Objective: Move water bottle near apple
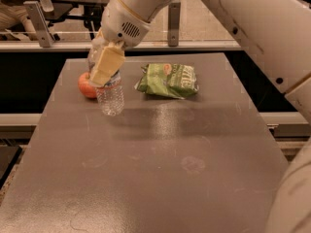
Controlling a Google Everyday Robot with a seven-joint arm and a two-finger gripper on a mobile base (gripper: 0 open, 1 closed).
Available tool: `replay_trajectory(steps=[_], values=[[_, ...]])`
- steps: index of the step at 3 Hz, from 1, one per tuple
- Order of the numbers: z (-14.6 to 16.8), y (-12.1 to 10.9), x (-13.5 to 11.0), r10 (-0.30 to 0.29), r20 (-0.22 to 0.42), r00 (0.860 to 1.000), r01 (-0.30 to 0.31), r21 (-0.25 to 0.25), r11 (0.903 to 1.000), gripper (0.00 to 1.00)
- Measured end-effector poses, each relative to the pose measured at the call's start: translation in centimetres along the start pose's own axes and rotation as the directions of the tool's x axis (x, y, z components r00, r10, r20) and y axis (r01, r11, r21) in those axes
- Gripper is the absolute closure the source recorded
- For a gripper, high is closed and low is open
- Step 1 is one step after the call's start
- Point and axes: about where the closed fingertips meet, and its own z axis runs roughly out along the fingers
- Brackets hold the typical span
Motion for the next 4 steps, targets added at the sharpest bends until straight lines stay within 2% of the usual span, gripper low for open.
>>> replay_trajectory(steps=[1,2,4], values=[[0.8,-1.2,-0.2,-0.001,0.002,1.000,0.001,-0.005,1.0000,1.00],[1.5,-2.1,-0.2,-0.001,0.007,1.000,0.001,-0.007,1.0000,0.86],[2.7,-2.6,0.0,0.007,0.019,1.000,-0.007,-0.023,0.9997,0.38]])
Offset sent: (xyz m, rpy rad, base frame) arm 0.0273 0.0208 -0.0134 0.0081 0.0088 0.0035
